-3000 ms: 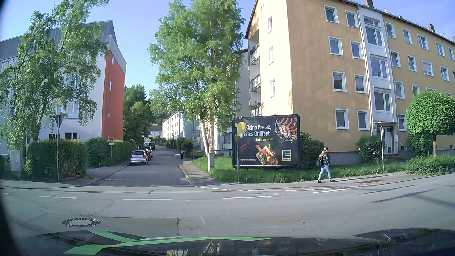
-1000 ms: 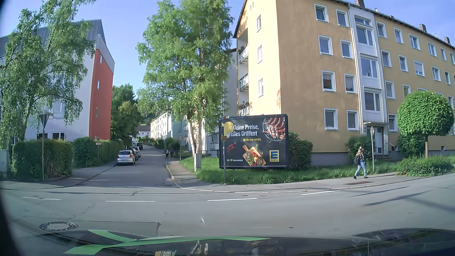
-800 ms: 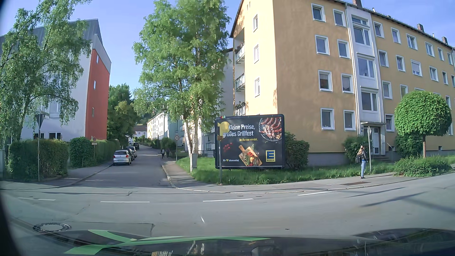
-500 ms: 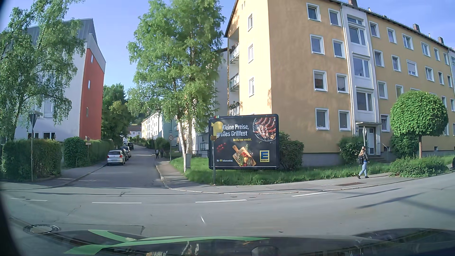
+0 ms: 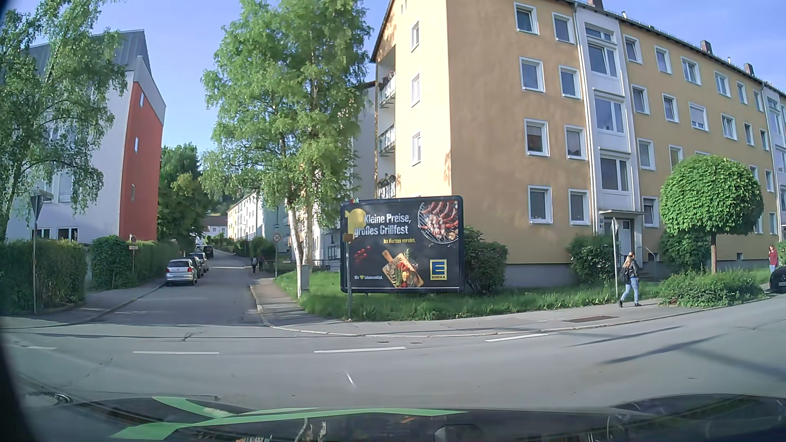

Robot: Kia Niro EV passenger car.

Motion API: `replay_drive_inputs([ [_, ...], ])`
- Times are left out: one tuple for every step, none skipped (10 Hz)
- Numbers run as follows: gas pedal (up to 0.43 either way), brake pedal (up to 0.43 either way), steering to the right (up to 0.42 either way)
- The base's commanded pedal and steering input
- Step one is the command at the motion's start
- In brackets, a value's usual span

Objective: Follow the waypoints while adhering to traffic rules and regulations

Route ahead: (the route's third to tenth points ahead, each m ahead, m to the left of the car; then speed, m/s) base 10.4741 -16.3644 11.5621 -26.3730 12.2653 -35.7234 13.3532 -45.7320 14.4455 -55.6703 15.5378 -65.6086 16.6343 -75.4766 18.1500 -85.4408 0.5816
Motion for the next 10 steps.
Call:
replay_drive_inputs([
  [0.118, 0.0, 0.574],
  [0.169, 0.0, 0.576],
  [0.228, 0.0, 0.577],
  [0.28, 0.0, 0.584],
  [0.358, 0.0, 0.601],
  [0.37, 0.0, 0.615],
  [0.37, 0.0, 0.622],
  [0.37, 0.0, 0.628],
  [0.358, 0.0, 0.63],
  [0.358, 0.0, 0.63],
])
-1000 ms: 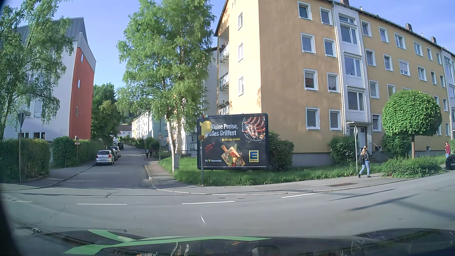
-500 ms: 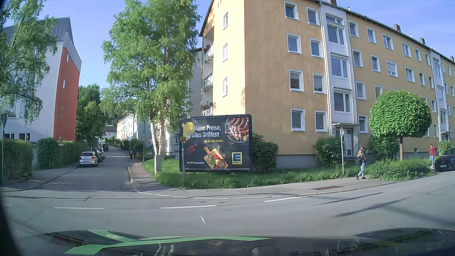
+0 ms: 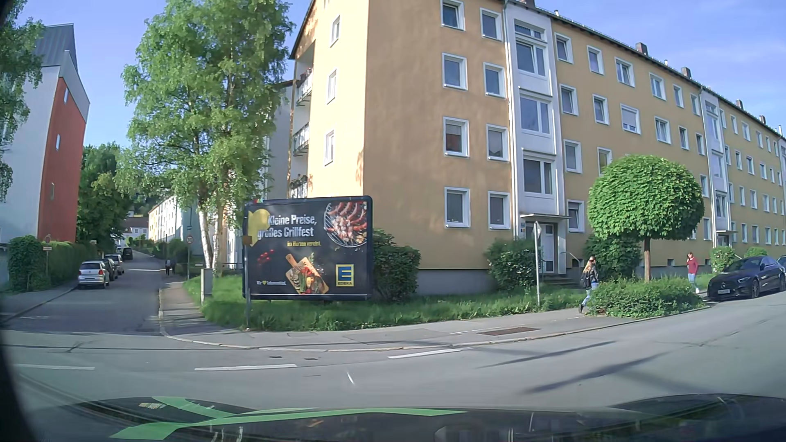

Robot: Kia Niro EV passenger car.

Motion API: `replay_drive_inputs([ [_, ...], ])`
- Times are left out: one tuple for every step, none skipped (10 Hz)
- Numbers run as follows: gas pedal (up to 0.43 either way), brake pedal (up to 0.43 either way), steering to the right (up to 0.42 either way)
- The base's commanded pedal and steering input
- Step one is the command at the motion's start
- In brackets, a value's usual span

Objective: Follow the waypoints while adhering to traffic rules and regulations

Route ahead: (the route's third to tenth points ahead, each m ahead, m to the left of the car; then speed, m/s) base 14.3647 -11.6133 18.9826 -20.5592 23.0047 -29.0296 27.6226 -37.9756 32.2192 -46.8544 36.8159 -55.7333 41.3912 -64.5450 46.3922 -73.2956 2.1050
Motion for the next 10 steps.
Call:
replay_drive_inputs([
  [0.358, 0.0, 0.634],
  [0.311, 0.0, 0.642],
  [0.28, 0.0, 0.649],
  [0.28, 0.0, 0.65],
  [0.28, 0.0, 0.65],
  [0.28, 0.0, 0.649],
  [0.28, 0.0, 0.648],
  [0.28, 0.0, 0.647],
  [0.28, 0.0, 0.643],
  [0.268, 0.0, 0.633],
])
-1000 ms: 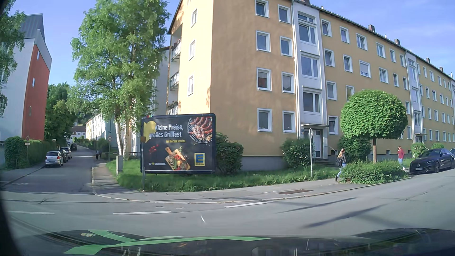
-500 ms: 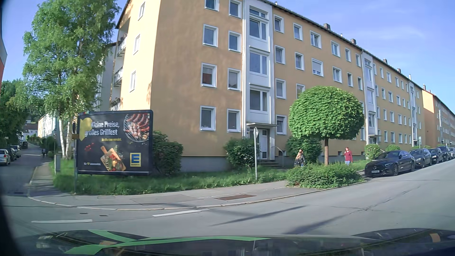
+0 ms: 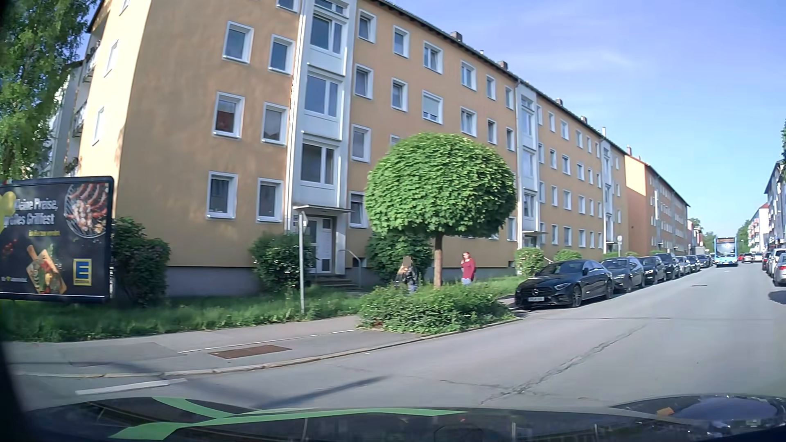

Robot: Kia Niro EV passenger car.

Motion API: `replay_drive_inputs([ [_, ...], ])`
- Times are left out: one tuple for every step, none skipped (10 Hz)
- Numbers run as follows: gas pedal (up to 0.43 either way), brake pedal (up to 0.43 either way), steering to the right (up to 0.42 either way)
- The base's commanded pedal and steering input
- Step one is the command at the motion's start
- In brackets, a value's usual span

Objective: Follow the waypoints while adhering to traffic rules and regulations

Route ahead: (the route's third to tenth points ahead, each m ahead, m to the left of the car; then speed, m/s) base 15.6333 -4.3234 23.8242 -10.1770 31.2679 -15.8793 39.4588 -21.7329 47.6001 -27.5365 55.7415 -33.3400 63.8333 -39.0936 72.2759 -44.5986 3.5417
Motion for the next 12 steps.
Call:
replay_drive_inputs([
  [0.24, 0.0, 0.619],
  [0.22, 0.0, 0.579],
  [0.189, 0.0, 0.539],
  [0.157, 0.0, 0.515],
  [0.138, 0.0, 0.501],
  [0.13, 0.0, 0.493],
  [0.13, 0.0, 0.481],
  [0.13, 0.0, 0.445],
  [0.13, 0.0, 0.408],
  [0.028, 0.0, 0.355],
  [0.0, 0.0, 0.315],
  [0.0, 0.0, 0.294],
])
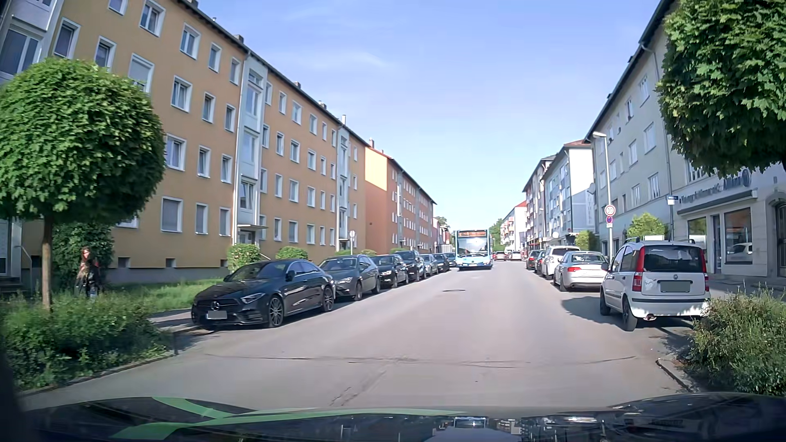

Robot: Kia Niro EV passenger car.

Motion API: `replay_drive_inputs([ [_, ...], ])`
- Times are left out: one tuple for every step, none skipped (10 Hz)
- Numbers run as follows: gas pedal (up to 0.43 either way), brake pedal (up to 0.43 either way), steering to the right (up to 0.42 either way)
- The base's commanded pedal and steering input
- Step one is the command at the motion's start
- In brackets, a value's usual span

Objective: Follow the waypoints while adhering to traffic rules and regulations

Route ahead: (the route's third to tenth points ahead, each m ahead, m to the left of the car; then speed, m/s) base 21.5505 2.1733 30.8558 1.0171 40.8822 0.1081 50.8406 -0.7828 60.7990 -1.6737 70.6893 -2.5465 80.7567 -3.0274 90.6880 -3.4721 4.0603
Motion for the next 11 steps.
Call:
replay_drive_inputs([
  [0.0, 0.0, 0.274],
  [0.0, 0.0, 0.247],
  [0.0, 0.0, 0.219],
  [0.0, 0.0, 0.19],
  [0.0, 0.0, 0.165],
  [0.0, 0.0, 0.139],
  [0.0, 0.0, 0.118],
  [0.0, 0.0, 0.098],
  [0.0, 0.0, 0.084],
  [0.0, 0.0, 0.074],
  [0.0, 0.0, 0.063],
])
